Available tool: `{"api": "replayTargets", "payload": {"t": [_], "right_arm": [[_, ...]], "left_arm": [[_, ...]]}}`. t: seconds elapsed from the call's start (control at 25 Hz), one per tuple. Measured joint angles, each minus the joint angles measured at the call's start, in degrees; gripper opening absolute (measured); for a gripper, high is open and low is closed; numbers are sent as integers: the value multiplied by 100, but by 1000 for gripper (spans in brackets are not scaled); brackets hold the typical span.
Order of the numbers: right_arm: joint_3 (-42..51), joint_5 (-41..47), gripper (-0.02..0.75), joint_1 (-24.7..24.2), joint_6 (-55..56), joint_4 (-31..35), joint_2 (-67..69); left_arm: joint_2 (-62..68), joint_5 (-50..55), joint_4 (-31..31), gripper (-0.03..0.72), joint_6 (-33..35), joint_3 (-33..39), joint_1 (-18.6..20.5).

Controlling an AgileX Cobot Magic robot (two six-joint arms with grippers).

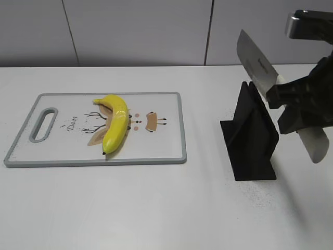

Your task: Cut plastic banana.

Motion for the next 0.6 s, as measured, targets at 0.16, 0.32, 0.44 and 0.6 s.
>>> {"api": "replayTargets", "payload": {"t": [0.16,0.32,0.44,0.6], "right_arm": [[21,-65,160,0,332,-242,0],[21,-98,160,0,582,-450,7],[21,-117,160,0,626,-478,52],[21,-181,160,0,634,-499,217]], "left_arm": [[-536,-6,0,589,0,235,0],[-1054,0,-75,589,0,633,0],[-1509,6,-212,589,0,764,0],[-1616,1,-217,589,0,870,0]]}}
